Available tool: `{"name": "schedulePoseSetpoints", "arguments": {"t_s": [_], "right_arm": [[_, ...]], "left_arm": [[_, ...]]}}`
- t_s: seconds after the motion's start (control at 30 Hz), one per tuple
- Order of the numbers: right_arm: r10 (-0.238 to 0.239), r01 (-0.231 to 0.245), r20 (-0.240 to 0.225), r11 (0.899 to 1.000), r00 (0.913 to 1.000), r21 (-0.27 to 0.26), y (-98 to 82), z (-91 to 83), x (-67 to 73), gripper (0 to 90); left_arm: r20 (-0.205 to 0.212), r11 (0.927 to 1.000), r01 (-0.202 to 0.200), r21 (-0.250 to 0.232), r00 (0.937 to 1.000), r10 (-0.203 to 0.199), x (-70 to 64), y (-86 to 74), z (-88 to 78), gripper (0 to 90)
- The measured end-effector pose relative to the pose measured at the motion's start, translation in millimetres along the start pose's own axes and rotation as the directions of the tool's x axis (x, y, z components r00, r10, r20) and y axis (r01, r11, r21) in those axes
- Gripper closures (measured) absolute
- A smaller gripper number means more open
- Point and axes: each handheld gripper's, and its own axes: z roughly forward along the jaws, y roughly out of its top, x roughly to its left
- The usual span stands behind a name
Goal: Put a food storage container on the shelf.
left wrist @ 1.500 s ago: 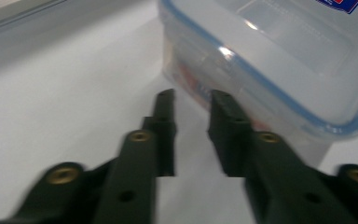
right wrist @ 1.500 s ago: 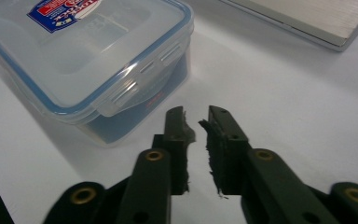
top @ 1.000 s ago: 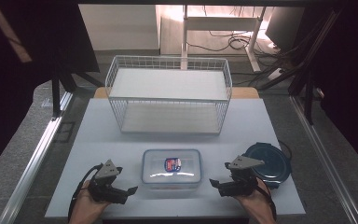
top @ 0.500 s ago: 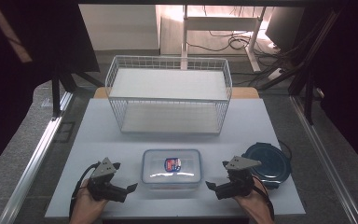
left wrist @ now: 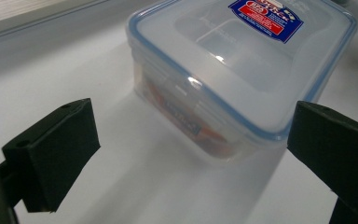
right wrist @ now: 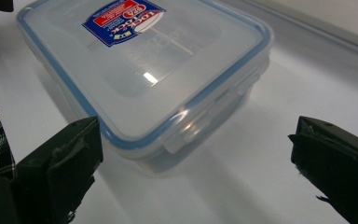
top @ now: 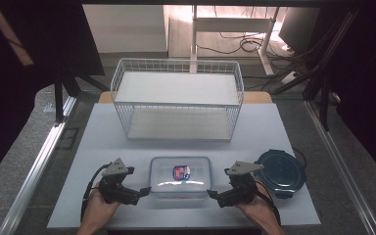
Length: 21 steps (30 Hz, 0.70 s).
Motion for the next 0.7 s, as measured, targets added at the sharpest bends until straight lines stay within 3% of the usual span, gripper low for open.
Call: {"name": "schedulePoseSetpoints", "arguments": {"t_s": [0.23,0.37,0.43,0.47,0.57,0.6,0.63,0.67,0.7], "right_arm": [[0.059,-0.056,-0.068,0.997,0.9959,0.045,9.7,12.9,-2.2,0.4],[0.129,-0.119,-0.125,0.989,0.9837,0.082,17.1,22.3,-6.0,0.4],[0.149,-0.139,-0.126,0.986,0.9808,0.088,21.7,27.5,-8.5,1.3],[0.151,-0.14,-0.122,0.985,0.9809,0.096,23.7,30.7,-10.0,1.0],[0.206,-0.189,-0.164,0.975,0.9646,0.112,27.0,39.5,-17.5,1.2],[0.236,-0.214,-0.19,0.968,0.953,0.128,27.0,42.5,-20.5,1.4],[0.268,-0.239,-0.218,0.959,0.9384,0.149,26.1,45.7,-23.3,0.4],[0.305,-0.27,-0.238,0.948,0.9221,0.169,24.2,48.0,-26.5,0.5],[0.321,-0.284,-0.25,0.943,0.9134,0.176,22.8,48.7,-28.1,1.2]], "left_arm": [[0.05,0.9993,0.032,0.022,0.9982,-0.033,2.2,10.2,12.7,0.0],[0.082,0.998,0.035,0.053,0.9958,-0.039,4.9,21.2,25.7,0.0],[0.115,0.9967,0.041,0.07,0.9921,-0.049,8.1,25.3,34.2,0.0],[0.139,0.9955,0.059,0.075,0.988,-0.069,10.3,26.6,38.1,0.0],[0.191,0.9894,0.113,0.091,0.9731,-0.129,17.1,26.9,45.4,0.0],[0.215,0.9853,0.137,0.103,0.9641,-0.156,20.7,25.4,46.7,0.0],[0.246,0.9793,0.167,0.114,0.9503,-0.191,24.6,22.4,48.2,0.0],[0.266,0.9749,0.184,0.125,0.9405,-0.212,26.8,20.4,49.0,0.0],[0.29,0.9684,0.204,0.143,0.927,-0.238,29.1,17.8,49.9,0.0]]}}
